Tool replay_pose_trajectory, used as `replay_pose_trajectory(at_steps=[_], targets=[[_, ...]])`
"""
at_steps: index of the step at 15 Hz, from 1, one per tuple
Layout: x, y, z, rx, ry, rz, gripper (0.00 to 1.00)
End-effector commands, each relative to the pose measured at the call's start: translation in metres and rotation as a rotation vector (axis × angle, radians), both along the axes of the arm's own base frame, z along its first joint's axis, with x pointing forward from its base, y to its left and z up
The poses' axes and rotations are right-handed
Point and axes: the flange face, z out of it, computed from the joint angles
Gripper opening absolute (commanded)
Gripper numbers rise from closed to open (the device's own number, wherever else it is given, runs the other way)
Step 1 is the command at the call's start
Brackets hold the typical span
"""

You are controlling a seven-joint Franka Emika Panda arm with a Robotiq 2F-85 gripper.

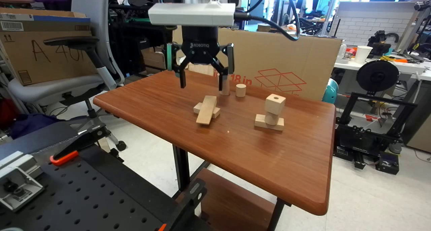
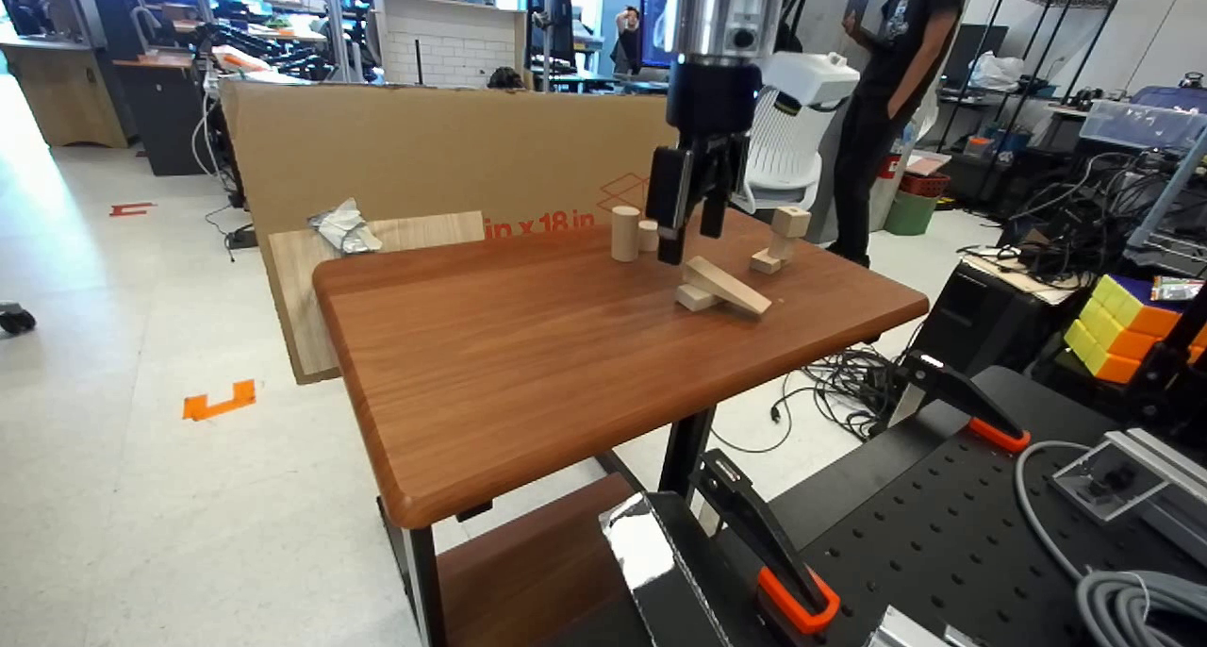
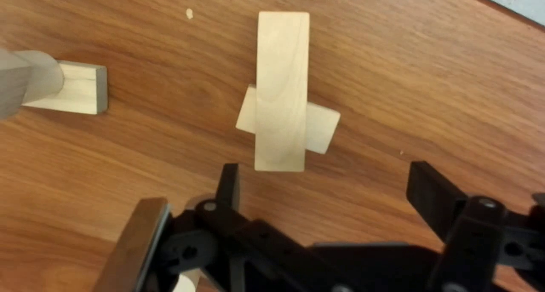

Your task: Pick up the block on the front left side of the table and place it on top of the rectangular block on the left

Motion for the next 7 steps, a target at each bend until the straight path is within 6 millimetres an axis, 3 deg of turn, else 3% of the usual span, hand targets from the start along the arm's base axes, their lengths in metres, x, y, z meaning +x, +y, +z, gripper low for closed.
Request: replay_pose_trajectory(at_steps=[1, 2, 3, 5, 7], targets=[[-0.014, 0.008, 0.053, 0.032, -0.079, -0.113, 1.0], [-0.017, 0.007, 0.063, 0.039, -0.074, -0.165, 1.0], [-0.002, 0.006, 0.04, 0.021, -0.057, -0.093, 1.0], [-0.008, 0.005, 0.059, 0.031, -0.078, -0.13, 1.0], [-0.012, 0.005, 0.062, 0.034, -0.08, -0.142, 1.0]])
